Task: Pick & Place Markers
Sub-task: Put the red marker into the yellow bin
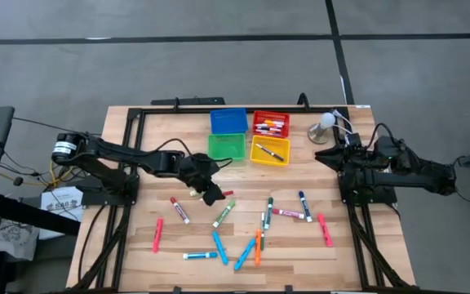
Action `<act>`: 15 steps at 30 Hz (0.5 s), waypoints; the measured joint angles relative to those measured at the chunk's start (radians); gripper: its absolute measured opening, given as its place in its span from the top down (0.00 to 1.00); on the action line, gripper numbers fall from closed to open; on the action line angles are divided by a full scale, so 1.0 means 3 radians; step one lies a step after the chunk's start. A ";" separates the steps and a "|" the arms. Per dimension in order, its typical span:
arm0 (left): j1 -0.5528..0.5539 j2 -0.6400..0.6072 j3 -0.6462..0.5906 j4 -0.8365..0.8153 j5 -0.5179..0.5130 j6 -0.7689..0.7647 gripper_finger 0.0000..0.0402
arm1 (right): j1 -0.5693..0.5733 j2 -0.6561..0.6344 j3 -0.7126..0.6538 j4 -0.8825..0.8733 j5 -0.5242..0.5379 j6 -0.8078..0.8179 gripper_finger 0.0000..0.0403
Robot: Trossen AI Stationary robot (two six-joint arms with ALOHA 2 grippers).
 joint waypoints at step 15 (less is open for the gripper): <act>-0.0527 0.0317 0.0691 -0.0882 -0.0733 -0.0158 0.39 | 0.0000 -0.0001 0.0003 -0.0004 -0.0003 -0.0004 0.81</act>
